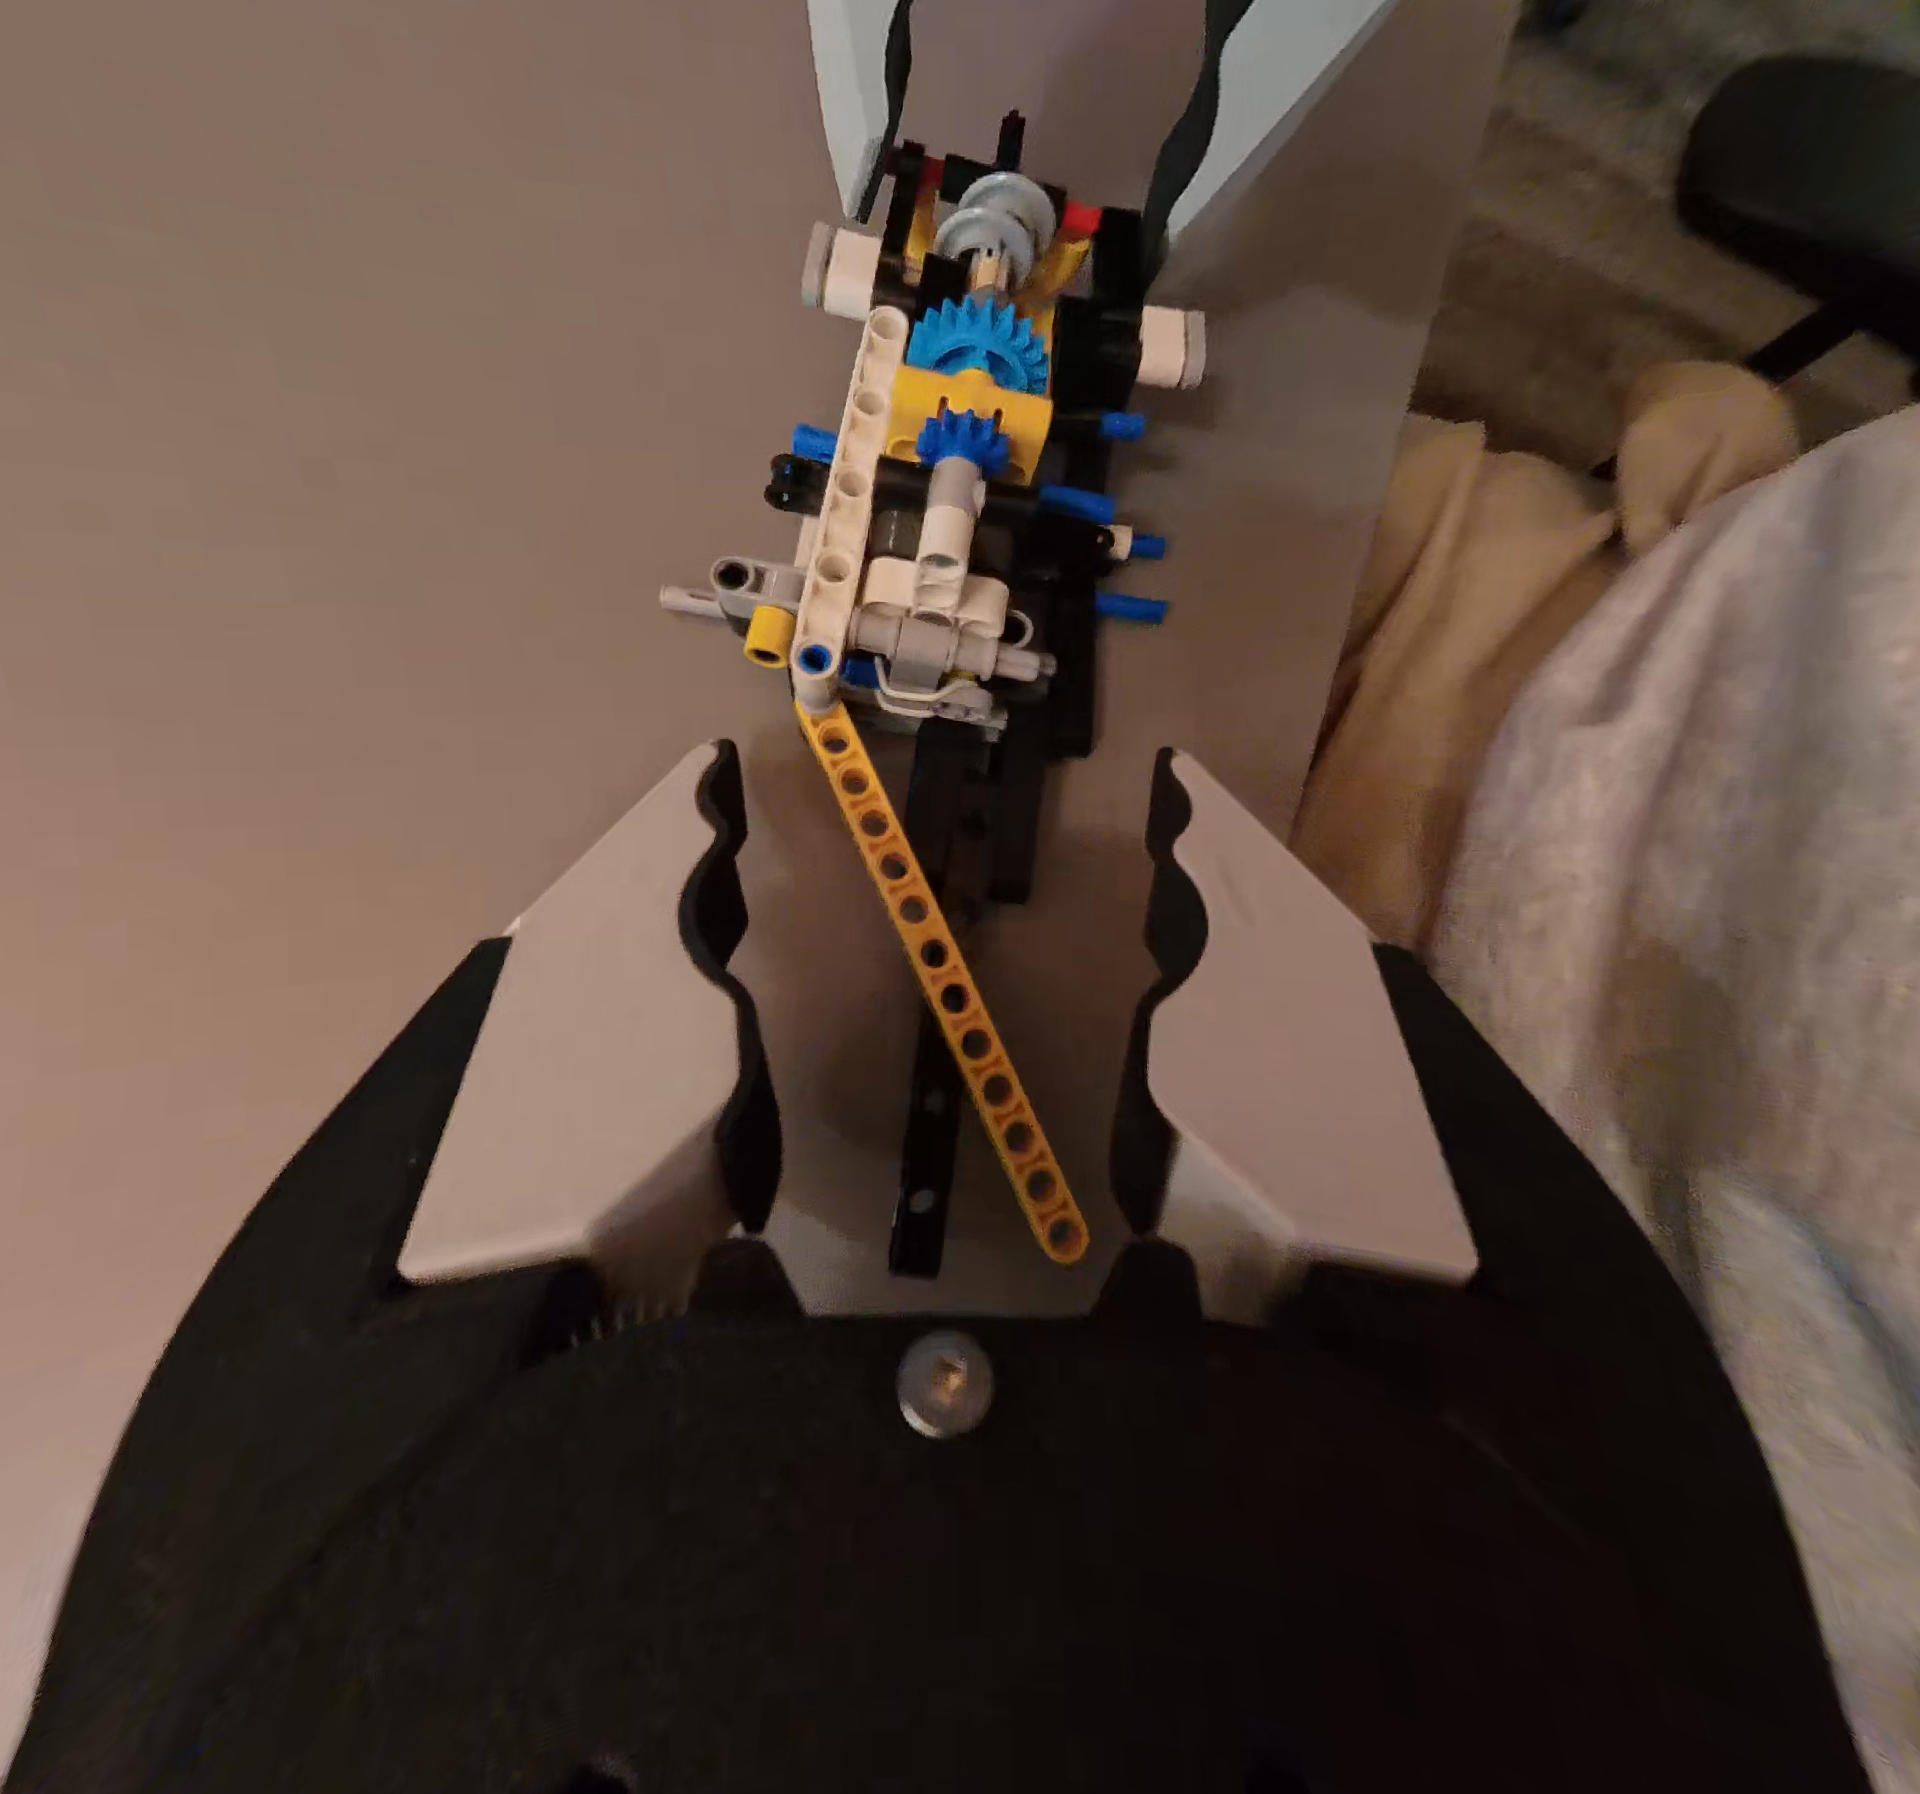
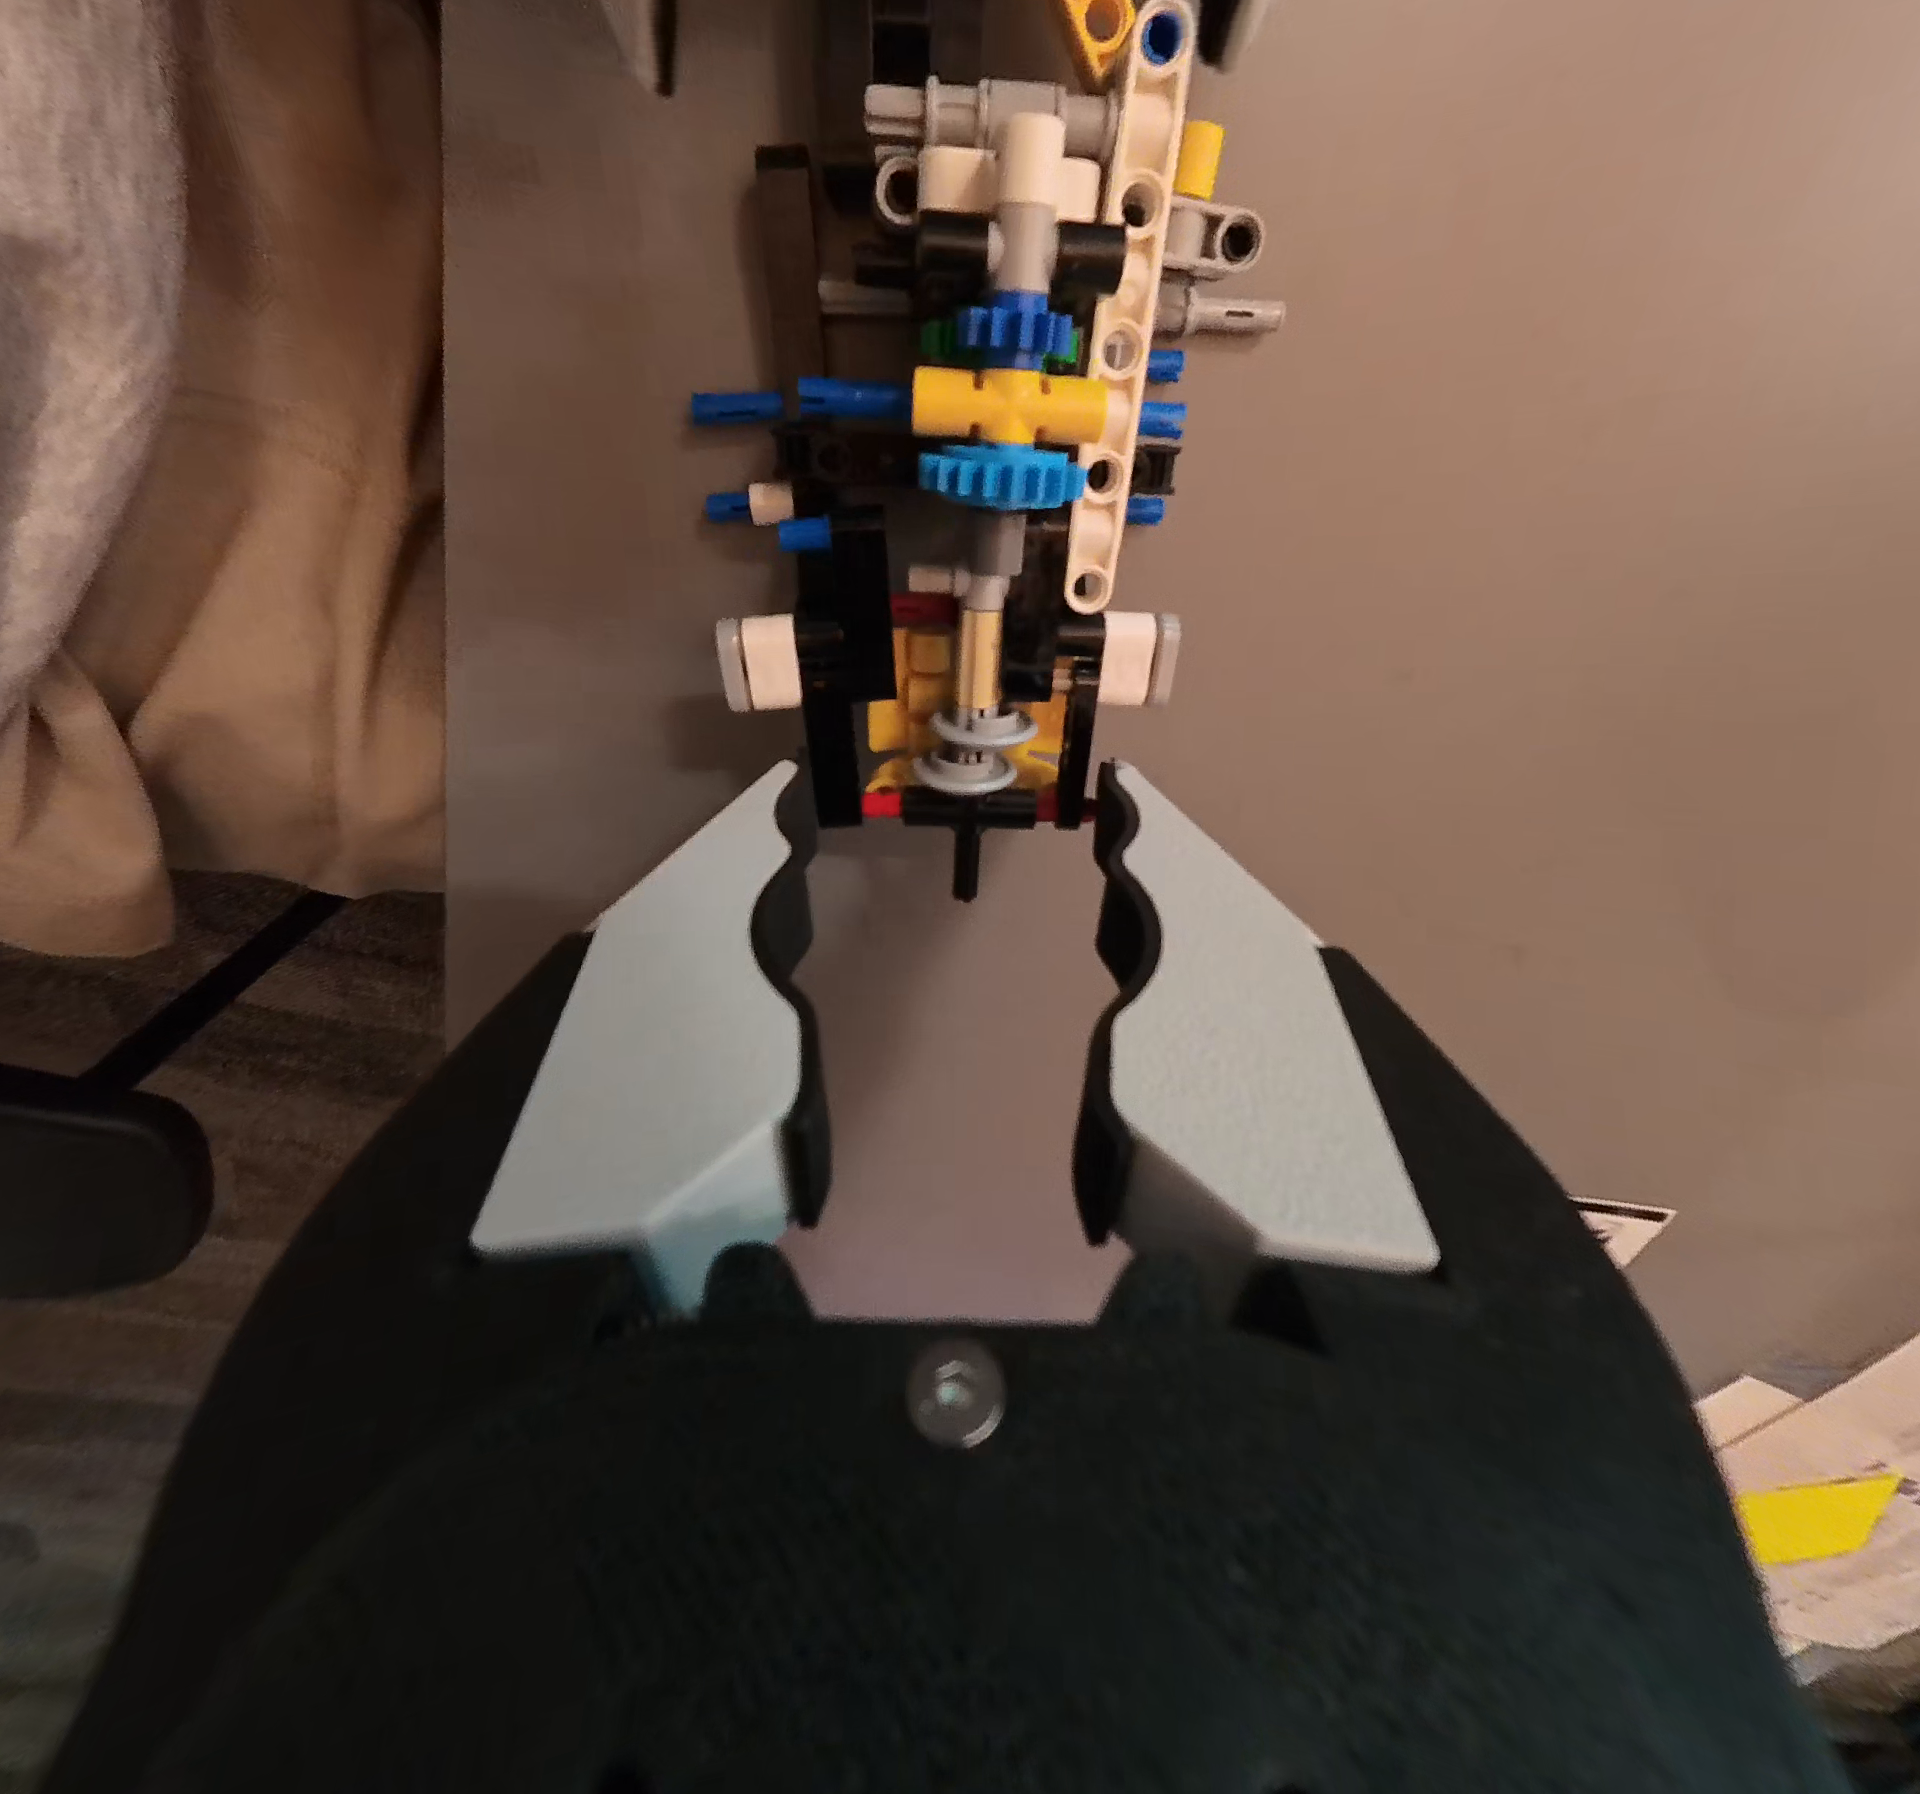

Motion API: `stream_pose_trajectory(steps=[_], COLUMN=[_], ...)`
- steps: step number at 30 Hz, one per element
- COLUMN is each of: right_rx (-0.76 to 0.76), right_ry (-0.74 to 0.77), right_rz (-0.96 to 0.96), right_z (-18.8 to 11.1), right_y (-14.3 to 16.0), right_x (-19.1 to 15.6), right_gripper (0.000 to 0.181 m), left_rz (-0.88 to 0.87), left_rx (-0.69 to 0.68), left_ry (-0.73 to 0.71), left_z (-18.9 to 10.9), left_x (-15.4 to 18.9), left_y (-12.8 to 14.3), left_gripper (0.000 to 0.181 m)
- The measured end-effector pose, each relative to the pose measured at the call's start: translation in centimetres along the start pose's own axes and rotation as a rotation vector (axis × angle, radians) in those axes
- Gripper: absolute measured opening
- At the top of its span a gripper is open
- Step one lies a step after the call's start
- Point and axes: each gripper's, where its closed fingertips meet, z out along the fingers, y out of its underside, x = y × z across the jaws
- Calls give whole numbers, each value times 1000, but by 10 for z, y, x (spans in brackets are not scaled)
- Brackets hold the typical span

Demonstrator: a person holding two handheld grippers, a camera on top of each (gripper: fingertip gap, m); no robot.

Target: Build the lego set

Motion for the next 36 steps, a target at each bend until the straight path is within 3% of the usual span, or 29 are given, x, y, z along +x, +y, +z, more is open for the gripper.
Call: stream_pose_trajectory(steps=[1,8,12,36], right_rx=[3,22,33,52], right_ry=[2,16,21,23], right_rz=[1,16,17,31], right_z=[0,0,0,0], right_y=[0,-2,-2,-4], right_x=[0,0,0,-4], right_gripper=[53,53,53,50], left_rz=[2,1,13,14], left_rx=[-8,-34,-32,-13], left_ry=[-26,-67,-108,-90], left_z=[1,7,9,9], left_x=[-2,-4,-5,-4], left_y=[1,4,4,4], left_gripper=[73,76,63,54])
